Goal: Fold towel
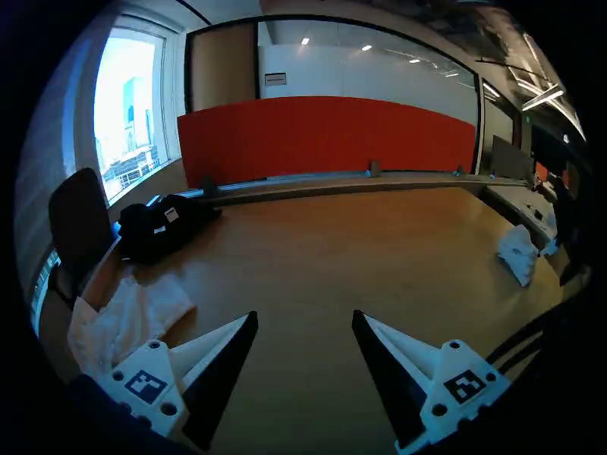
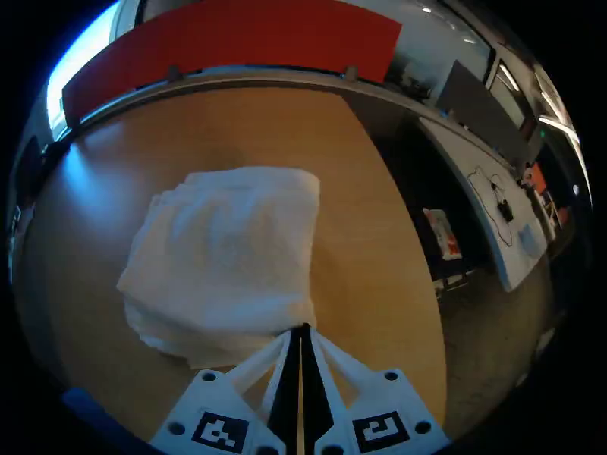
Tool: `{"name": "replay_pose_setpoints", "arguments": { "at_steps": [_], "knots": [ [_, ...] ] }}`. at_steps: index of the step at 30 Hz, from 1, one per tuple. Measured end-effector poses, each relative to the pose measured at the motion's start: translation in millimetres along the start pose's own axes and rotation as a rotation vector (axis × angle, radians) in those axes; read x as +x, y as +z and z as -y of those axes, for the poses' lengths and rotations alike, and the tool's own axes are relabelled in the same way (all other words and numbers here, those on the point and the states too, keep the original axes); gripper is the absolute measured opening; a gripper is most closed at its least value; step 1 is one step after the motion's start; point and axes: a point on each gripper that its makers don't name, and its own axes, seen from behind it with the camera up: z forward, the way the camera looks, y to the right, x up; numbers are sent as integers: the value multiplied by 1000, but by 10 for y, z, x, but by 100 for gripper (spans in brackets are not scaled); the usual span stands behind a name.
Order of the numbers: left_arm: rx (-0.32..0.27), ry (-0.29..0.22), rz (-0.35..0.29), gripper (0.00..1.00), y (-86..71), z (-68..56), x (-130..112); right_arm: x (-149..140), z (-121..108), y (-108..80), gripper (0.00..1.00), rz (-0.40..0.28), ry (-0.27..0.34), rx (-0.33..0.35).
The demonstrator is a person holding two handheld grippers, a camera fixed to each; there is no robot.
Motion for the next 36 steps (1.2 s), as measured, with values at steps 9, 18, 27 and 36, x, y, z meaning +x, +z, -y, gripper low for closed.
{"name": "replay_pose_setpoints", "arguments": {
  "at_steps": [9,18,27,36],
  "knots": [
    [-1,0,4,92,12,-6,-15,-15,-4,28,7,11,1,-12],
    [0,-4,-2,92,19,24,11,26,-14,-108,18,-22,-6,-20],
    [-5,-8,-13,92,27,38,50,94,-58,-298,34,-61,-22,-43],
    [-11,-9,-23,92,11,38,67,208,-47,-444,60,-108,-20,-61]
  ]
}}
